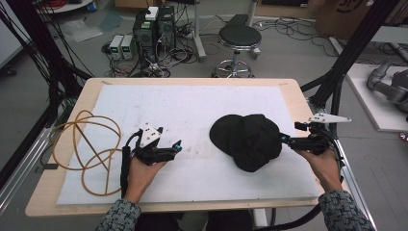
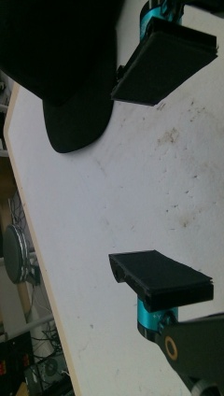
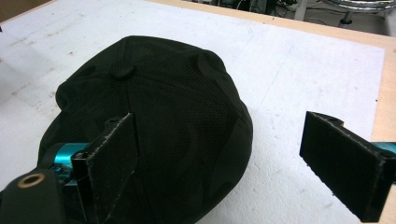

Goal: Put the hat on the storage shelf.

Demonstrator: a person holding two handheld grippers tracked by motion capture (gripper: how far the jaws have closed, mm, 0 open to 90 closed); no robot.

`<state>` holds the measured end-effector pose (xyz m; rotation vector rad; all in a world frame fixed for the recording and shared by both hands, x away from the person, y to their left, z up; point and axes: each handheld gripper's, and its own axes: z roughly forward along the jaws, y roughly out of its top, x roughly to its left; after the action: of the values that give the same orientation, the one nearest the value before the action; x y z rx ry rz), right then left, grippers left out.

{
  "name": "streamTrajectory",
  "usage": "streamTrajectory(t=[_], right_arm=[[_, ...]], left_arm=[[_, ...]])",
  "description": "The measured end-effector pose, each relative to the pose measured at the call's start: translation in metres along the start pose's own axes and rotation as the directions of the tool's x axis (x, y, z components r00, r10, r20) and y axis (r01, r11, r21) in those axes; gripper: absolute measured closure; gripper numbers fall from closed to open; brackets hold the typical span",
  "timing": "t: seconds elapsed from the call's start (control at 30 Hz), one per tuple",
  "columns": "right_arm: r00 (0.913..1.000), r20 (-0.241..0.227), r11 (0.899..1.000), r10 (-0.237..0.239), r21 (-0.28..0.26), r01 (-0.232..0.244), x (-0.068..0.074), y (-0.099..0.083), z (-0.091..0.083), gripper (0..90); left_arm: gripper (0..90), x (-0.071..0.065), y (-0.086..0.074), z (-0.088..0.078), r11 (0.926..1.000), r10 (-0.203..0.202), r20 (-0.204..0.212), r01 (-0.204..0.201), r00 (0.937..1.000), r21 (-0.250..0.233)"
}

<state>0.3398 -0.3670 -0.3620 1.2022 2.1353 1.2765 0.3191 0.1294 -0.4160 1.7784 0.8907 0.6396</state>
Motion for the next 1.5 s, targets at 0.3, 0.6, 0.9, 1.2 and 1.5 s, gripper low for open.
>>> streamTrajectory(t=[0.3, 0.6, 0.9, 1.2, 1.5], right_arm=[[0.9992, -0.035, 1.000, -0.020, -0.013, 0.019, 0.004, 0.006, 0.001, 12.2], [0.9941, -0.105, 0.999, -0.028, -0.032, 0.025, 0.014, 0.010, 0.010, 12.3], [0.9884, -0.146, 0.999, -0.042, 0.011, 0.044, 0.024, 0.013, 0.035, 12.3], [0.9844, -0.171, 0.998, -0.042, 0.035, 0.048, 0.023, 0.011, 0.046, 18.9], [0.9727, -0.190, 0.984, -0.133, 0.088, 0.152, 0.030, 0.010, 0.057, 47.4]], left_arm=[[18.5, 0.004, 0.000, -0.002, 0.9998, -0.015, -0.013, 0.015, 0.9998, -0.014], [18.5, 0.001, -0.001, -0.001, 1.0000, -0.003, 0.000, 0.003, 1.0000, -0.002], [18.7, 0.001, -0.002, 0.000, 1.0000, 0.000, 0.003, 0.000, 1.0000, 0.000], [18.9, 0.000, -0.002, 0.001, 0.9999, 0.005, 0.002, -0.005, 1.0000, 0.010], [19.2, -0.002, -0.003, 0.003, 0.9998, 0.007, 0.005, -0.007, 1.0000, 0.017]])
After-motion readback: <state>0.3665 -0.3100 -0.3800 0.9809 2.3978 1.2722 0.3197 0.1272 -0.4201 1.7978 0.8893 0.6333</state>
